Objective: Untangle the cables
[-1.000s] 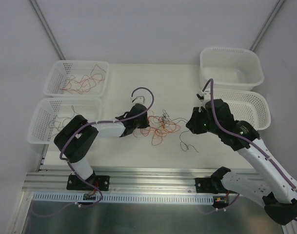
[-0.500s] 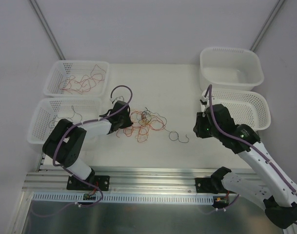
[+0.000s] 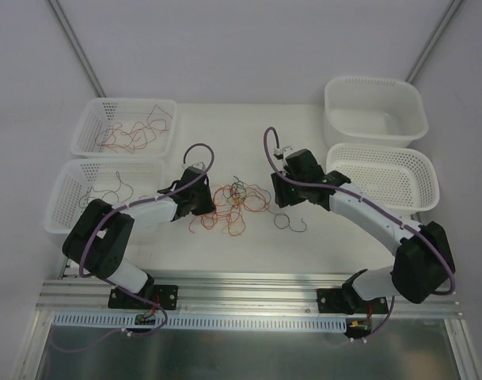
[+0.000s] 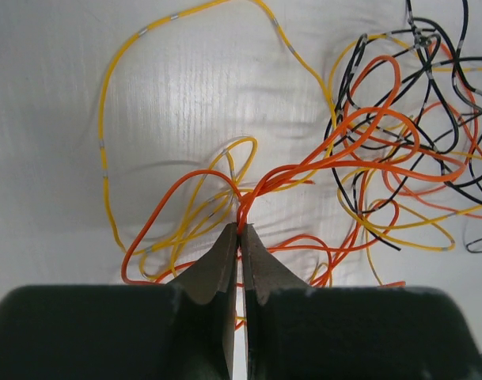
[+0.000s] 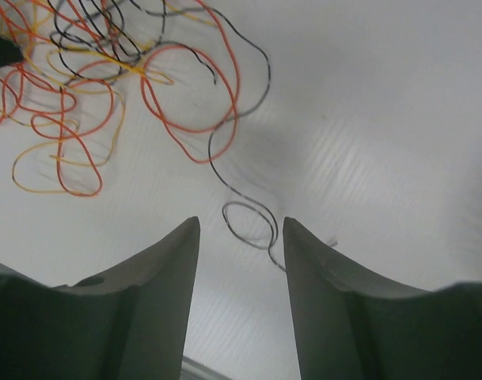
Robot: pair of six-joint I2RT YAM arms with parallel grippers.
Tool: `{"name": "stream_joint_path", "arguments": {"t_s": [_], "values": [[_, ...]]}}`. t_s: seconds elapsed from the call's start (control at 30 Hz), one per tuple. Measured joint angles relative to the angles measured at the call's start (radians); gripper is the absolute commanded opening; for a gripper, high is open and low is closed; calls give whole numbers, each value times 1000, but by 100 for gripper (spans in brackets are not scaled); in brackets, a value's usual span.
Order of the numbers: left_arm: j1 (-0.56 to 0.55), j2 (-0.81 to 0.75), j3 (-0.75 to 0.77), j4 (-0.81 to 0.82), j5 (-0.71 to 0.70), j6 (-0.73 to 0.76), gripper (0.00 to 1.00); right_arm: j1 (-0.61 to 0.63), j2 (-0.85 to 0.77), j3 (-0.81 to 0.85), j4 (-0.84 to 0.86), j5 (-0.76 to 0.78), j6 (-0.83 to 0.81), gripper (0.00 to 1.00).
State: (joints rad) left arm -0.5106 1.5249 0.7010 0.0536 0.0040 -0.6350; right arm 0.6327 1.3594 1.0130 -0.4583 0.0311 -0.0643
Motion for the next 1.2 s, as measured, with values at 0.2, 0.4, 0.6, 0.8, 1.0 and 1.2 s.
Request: {"name": "stream_joint_path", "arguments": {"t_s": [0.2,0.4,0.6,0.8,1.0,1.2], "values": [[0,-24,-10,-27,47,11,0,-3,225,143,137,-126,-115,58],[0,-25,-11,-55,71,27,0,-3,388,274,183,-211,-201,60],[0,-26,-11,-70,95,42,0,-3,501,325,191,-247,-261,60],[0,-26,-10,-89,101,48,0,-3,583,361,193,-258,-293,60],[0,-26,-9,-100,113,49,0,-3,620,406,196,-258,-304,60],[0,-26,-8,-109,119,49,0,-3,632,429,214,-278,-311,31]]}}
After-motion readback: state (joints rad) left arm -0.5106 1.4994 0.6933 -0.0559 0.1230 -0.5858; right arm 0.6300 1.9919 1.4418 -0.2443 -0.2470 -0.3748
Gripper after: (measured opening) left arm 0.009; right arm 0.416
